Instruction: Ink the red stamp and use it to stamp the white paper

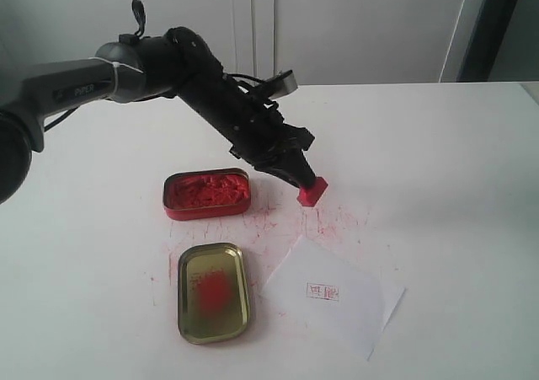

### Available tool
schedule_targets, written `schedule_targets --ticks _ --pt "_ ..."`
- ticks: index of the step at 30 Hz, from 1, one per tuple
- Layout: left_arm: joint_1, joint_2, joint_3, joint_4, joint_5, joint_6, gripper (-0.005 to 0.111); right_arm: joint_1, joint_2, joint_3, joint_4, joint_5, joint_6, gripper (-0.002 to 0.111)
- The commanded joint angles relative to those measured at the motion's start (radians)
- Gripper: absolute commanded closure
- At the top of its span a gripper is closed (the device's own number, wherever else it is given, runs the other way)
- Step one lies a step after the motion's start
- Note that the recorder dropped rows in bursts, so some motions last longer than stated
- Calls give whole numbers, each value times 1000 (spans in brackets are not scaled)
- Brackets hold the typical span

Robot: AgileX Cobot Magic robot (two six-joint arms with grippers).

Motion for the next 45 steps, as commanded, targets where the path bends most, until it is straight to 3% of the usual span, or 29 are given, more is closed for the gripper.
schedule_targets --ticks 1,42,45 --pt "1 21 9 -32 11 1 107 -6 -6 5 -1 -15 2 108" --pt "1 53 9 45 -11 -26 107 -6 -6 5 -1 -15 2 108" --pt "1 53 9 45 -11 -26 99 -6 -6 5 -1 -15 2 108"
